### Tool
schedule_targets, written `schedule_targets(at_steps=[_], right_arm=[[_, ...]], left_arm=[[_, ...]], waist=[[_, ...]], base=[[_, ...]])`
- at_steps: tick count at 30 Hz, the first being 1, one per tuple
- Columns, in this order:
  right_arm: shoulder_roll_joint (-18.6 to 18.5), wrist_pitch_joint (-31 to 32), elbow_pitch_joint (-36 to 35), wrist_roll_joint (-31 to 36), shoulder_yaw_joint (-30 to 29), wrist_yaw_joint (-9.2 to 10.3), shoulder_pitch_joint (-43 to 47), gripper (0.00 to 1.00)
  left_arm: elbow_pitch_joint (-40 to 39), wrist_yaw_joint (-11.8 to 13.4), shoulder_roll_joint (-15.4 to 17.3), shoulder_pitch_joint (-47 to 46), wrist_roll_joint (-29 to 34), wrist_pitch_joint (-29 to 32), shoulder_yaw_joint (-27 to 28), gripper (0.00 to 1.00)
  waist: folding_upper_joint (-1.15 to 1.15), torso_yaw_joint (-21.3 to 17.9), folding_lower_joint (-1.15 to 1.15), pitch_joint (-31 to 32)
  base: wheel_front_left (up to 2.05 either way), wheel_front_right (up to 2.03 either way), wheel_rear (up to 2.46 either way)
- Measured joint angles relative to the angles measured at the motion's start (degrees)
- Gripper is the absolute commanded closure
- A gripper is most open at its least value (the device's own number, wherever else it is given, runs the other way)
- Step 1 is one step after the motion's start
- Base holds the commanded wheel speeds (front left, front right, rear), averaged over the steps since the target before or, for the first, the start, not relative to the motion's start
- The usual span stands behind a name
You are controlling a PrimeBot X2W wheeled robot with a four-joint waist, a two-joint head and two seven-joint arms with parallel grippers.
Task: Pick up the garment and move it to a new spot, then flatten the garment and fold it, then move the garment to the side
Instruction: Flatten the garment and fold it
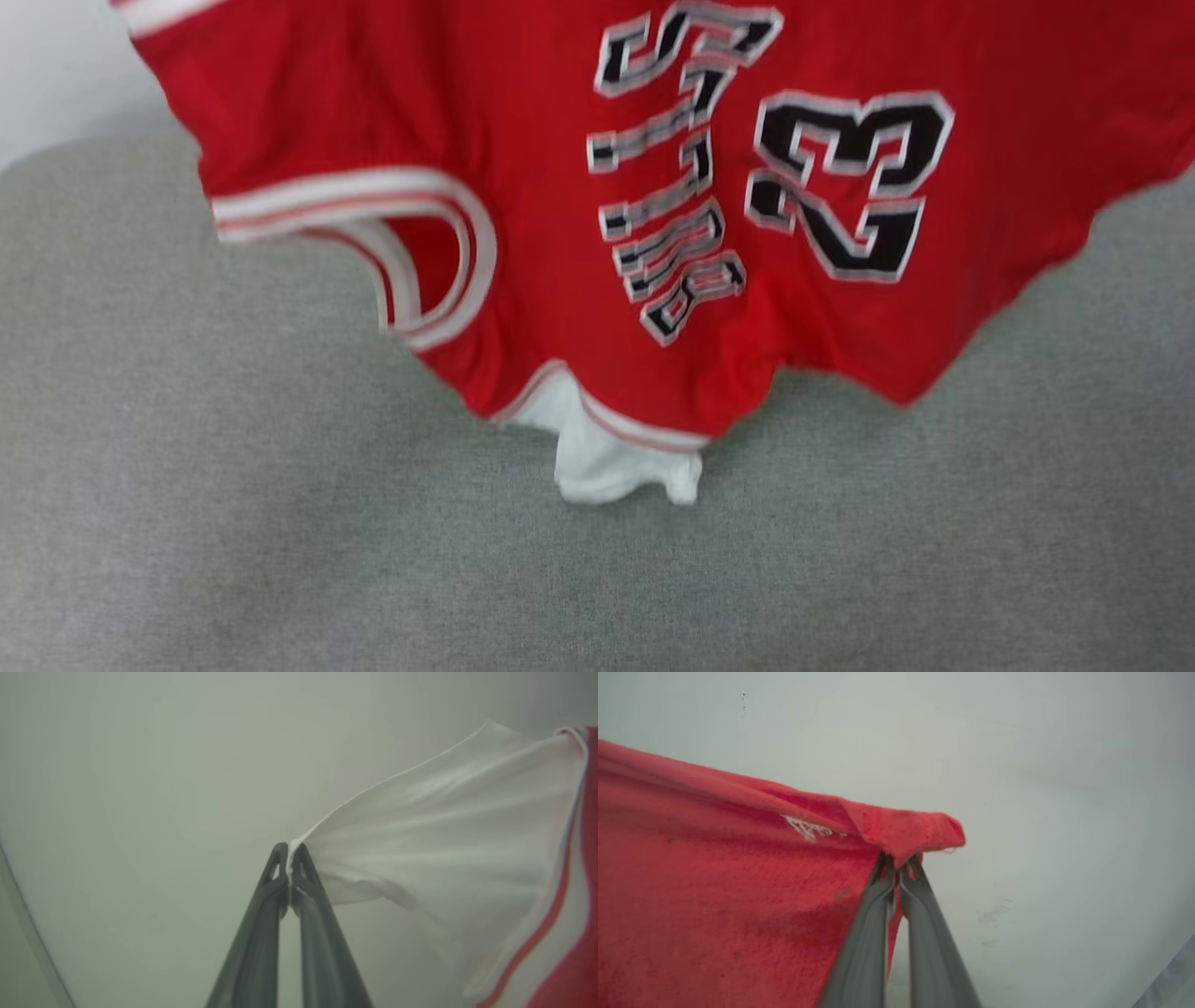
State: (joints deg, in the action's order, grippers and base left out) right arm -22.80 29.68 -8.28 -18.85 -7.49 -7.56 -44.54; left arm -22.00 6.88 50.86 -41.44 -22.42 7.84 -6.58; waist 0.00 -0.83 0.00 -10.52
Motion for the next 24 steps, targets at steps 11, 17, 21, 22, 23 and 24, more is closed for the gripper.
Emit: schedule_targets(at_steps=[11, 17, 21, 22, 23, 24], right_arm=[[-3.37, -7.45, 16.77, 6.94, 5.68, -0.07, -26.25, 1.0], [-1.87, -15.34, 29.15, 13.15, 6.97, -0.09, -41.96, 1.0], [-0.13, -20.29, 37.09, 18.33, 7.2, -0.09, -48.48, 1.0], [0.15, -21.62, 38.91, 19.24, 7.04, -0.09, -49.62, 1.0], [0.54, -22.84, 40.67, 19.86, 6.69, -0.09, -50.5, 1.0], [0.93, -24.19, 42.55, 20.63, 6.26, -0.09, -50.99, 1.0]], left_arm=[[19.93, -9.75, -2.6, -31.82, 4.32, -2.6, -7.67, 1.0], [34.27, -10.88, -8.21, -50.33, 9.64, -8.76, -11.29, 1.0], [43.83, -10.83, -11.39, -57.46, 11.89, -14.38, -12.95, 1.0], [45.98, -10.71, -12.26, -58.34, 12.16, -15.79, -13.27, 1.0], [48.0, -10.67, -13.18, -58.85, 12.27, -16.97, -13.69, 1.0], [50.08, -10.68, -14.1, -58.94, 12.43, -18.24, -14.25, 1.0]], waist=[[0.0, 0.76, 0.02, -14.31], [0.0, 1.66, 0.02, -21.51], [0.0, 2.41, 0.02, -25.07], [0.0, 2.67, 0.02, -25.8], [0.0, 2.97, 0.02, -26.43], [0.0, 3.34, 0.02, -26.98]], base=[[0.0, 0.0, 0.0], [0.0, 0.0, 0.0], [0.0, 0.0, 0.0], [0.0, 0.0, 0.0], [0.0, 0.0, 0.0], [0.0, 0.0, 0.0]])
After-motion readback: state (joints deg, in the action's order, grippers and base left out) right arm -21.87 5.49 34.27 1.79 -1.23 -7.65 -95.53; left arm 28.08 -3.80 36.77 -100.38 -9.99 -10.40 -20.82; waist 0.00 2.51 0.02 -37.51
